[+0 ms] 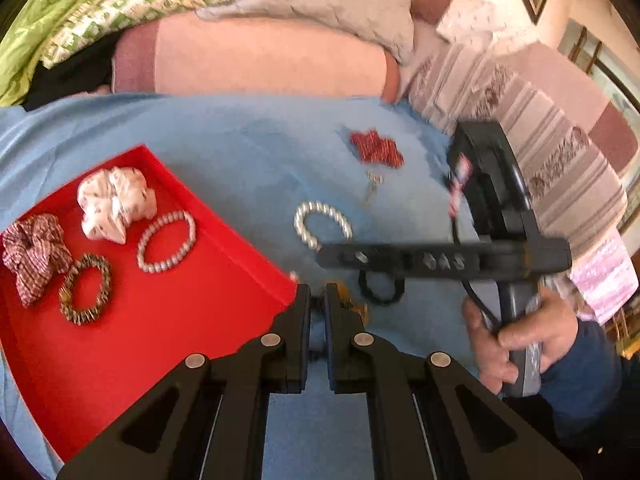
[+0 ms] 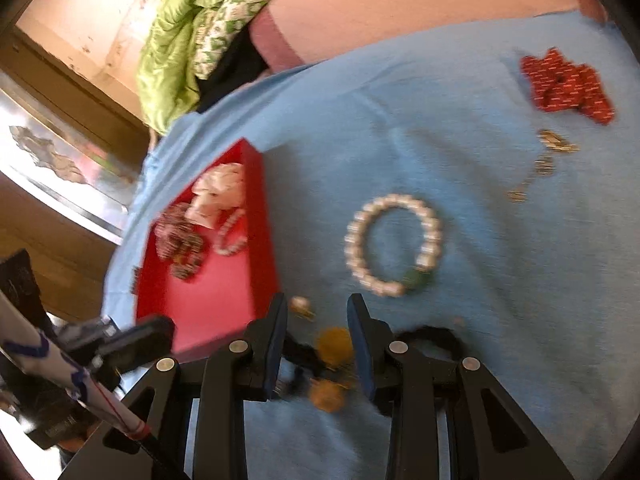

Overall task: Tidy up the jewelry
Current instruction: 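Grasp a black hair tie with the left tool while the right tool grasps a small pearl pendant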

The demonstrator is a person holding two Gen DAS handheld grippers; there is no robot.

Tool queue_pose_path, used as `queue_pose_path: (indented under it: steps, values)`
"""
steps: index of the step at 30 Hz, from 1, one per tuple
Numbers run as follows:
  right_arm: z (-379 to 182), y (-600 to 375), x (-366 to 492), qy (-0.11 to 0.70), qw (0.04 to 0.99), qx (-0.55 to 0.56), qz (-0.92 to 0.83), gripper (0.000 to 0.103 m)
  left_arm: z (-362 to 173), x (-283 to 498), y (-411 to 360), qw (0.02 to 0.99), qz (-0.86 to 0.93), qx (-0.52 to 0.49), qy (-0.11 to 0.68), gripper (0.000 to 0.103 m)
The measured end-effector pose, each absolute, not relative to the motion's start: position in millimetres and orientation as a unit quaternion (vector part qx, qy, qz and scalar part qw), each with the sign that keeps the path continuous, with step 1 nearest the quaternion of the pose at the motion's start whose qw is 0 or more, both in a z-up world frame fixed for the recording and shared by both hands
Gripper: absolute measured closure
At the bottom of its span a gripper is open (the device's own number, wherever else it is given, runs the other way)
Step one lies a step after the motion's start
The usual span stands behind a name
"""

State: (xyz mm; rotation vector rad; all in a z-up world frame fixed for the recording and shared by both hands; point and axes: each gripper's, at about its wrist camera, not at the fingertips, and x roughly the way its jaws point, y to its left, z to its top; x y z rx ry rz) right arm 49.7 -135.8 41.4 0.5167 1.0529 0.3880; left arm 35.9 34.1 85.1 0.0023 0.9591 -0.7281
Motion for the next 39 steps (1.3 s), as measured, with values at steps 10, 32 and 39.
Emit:
queue_pose_path:
  steps: [10, 32, 39]
  values:
    - [28, -109, 65, 0.519, 0.815, 0.196, 0.167, 0.072, 37, 27, 6, 0.802, -0.300, 0.076, 0.510, 0.069]
    - [27, -111, 64, 0.520, 0.819, 0.167, 0.174, 0.076, 24, 32, 8, 0.801, -0.279, 0.043, 0.528, 0.096]
    - [22, -97, 67, 0.520, 0.827, 0.128, 0.172, 0.078, 22, 28, 11, 0.801, -0.276, 0.049, 0.528, 0.096]
